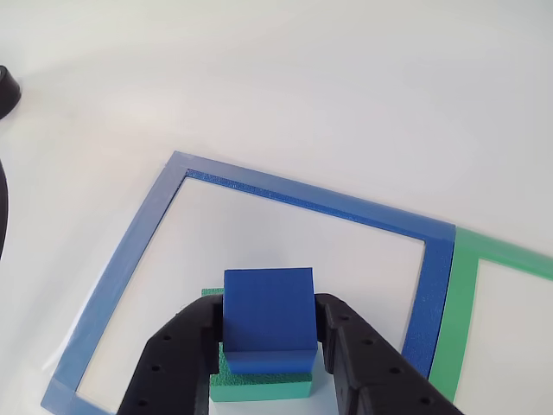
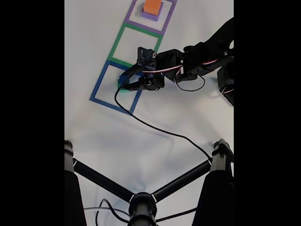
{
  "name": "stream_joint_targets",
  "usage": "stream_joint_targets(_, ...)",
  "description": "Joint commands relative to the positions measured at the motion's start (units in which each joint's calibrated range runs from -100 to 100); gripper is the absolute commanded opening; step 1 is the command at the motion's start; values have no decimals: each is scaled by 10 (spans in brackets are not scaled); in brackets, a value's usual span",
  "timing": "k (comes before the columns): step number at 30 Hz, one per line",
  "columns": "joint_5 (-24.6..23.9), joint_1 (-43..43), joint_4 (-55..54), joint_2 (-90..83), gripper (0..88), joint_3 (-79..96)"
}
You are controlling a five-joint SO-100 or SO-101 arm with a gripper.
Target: Tower of hanoi
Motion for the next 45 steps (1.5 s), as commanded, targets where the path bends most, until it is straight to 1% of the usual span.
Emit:
stream_joint_targets(1,4,-3,-20,4,47,-25)
stream_joint_targets(9,4,0,-28,12,59,-20)
stream_joint_targets(14,4,2,-37,9,164,-10)
stream_joint_targets(18,4,3,-40,1,224,-2)
stream_joint_targets(22,4,6,-35,-26,274,0)
stream_joint_targets(25,4,10,3,-66,289,-10)
stream_joint_targets(28,4,15,90,-127,284,-41)
stream_joint_targets(31,4,25,230,-198,256,-100)
stream_joint_targets(33,4,36,347,-237,223,-156)
stream_joint_targets(36,4,64,500,-289,151,-225)
stream_joint_targets(40,4,106,671,-347,22,-293)
stream_joint_targets(41,4,118,711,-360,5,-308)
stream_joint_targets(45,4,176,864,-399,0,-370)
